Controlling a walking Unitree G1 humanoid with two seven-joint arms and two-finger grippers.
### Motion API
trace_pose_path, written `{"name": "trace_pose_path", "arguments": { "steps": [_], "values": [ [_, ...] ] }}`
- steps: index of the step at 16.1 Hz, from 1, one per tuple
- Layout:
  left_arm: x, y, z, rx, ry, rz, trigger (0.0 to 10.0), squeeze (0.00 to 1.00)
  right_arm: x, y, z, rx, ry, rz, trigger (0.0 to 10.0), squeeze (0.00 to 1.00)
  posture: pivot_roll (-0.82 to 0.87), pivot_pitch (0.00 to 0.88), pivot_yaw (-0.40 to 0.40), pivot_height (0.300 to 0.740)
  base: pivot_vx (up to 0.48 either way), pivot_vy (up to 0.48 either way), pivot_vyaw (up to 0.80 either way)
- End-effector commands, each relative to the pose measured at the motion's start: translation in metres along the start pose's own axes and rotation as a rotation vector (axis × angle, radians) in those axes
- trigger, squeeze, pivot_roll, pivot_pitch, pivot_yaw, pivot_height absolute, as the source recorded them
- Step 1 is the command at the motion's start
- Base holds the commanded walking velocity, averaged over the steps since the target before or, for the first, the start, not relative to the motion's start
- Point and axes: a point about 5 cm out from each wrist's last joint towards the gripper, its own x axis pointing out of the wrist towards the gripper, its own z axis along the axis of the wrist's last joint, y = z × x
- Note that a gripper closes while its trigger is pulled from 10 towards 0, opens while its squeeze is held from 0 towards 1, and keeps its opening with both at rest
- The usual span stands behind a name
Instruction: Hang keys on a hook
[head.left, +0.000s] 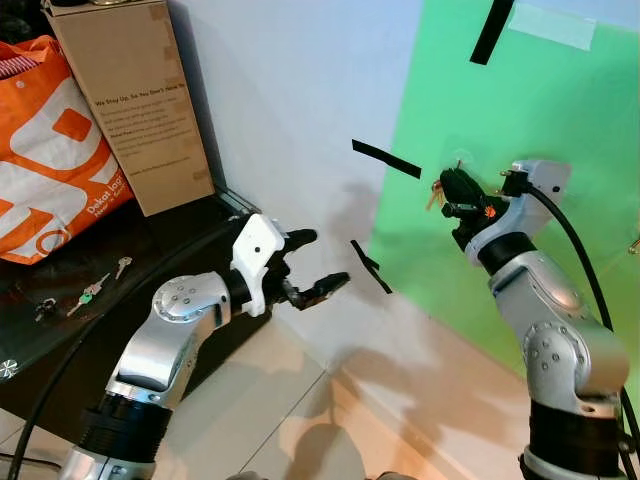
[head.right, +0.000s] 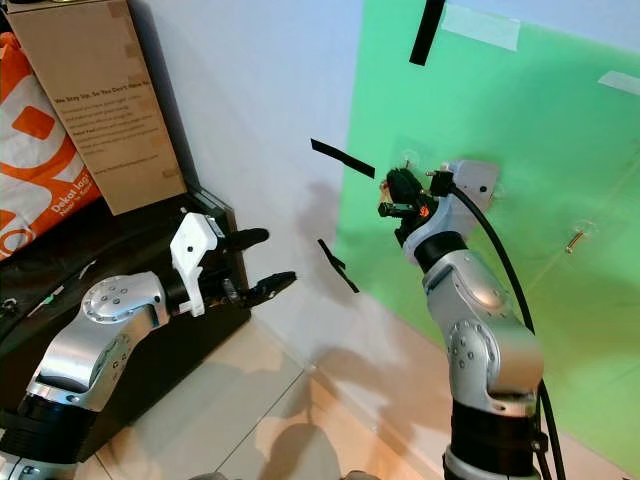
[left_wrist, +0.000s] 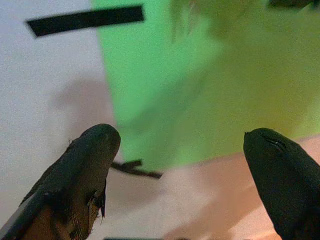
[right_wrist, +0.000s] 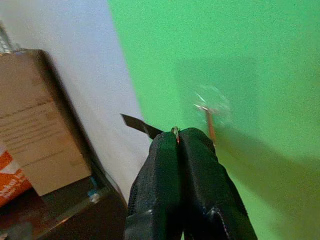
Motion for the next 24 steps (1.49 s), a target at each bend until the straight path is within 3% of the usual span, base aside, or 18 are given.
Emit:
{"name": "trace_pose_path", "arguments": {
  "steps": [1,3,8,11,15,19,20,24],
  "values": [
    [0.001,-0.002,0.007,0.006,-0.023,-0.021,10.0,0.00,0.002,-0.003,0.002,0.012,0.001,-0.025,10.0,0.00,-0.10,0.000,0.001,0.740,0.000,0.000,0.00],
    [0.002,-0.005,0.013,-0.024,-0.064,-0.050,10.0,0.00,0.002,-0.011,0.001,0.032,0.011,-0.084,10.0,0.00,-0.10,0.000,0.001,0.740,0.000,0.000,0.00],
    [0.003,-0.008,0.013,-0.031,-0.059,-0.079,10.0,0.00,-0.004,-0.024,0.002,0.119,-0.002,-0.152,10.0,0.00,-0.10,0.000,0.003,0.740,0.000,0.000,0.00],
    [0.004,-0.008,0.013,-0.036,-0.055,-0.091,10.0,0.00,-0.009,-0.029,-0.007,0.230,0.029,-0.176,10.0,0.00,-0.11,0.000,0.015,0.740,0.000,0.000,0.00],
    [0.003,-0.009,0.013,-0.038,-0.049,-0.101,10.0,0.00,-0.011,-0.026,-0.023,0.228,0.134,-0.176,10.0,0.00,-0.11,0.000,0.021,0.740,0.000,0.000,0.00],
    [0.004,-0.009,0.013,-0.030,-0.049,-0.106,10.0,0.00,-0.007,-0.025,-0.026,0.243,0.134,-0.193,10.0,0.00,-0.11,0.000,0.021,0.740,0.000,0.000,0.00],
    [0.003,-0.009,0.013,-0.027,-0.053,-0.100,10.0,0.00,-0.008,-0.026,-0.026,0.230,0.122,-0.195,10.0,1.00,-0.11,0.000,0.020,0.740,0.000,0.000,0.00],
    [-0.001,-0.004,0.012,-0.032,-0.071,-0.020,10.0,0.00,-0.025,-0.027,-0.037,0.128,0.151,-0.172,10.0,1.00,-0.11,0.000,0.018,0.740,0.000,0.000,0.00]
  ]
}}
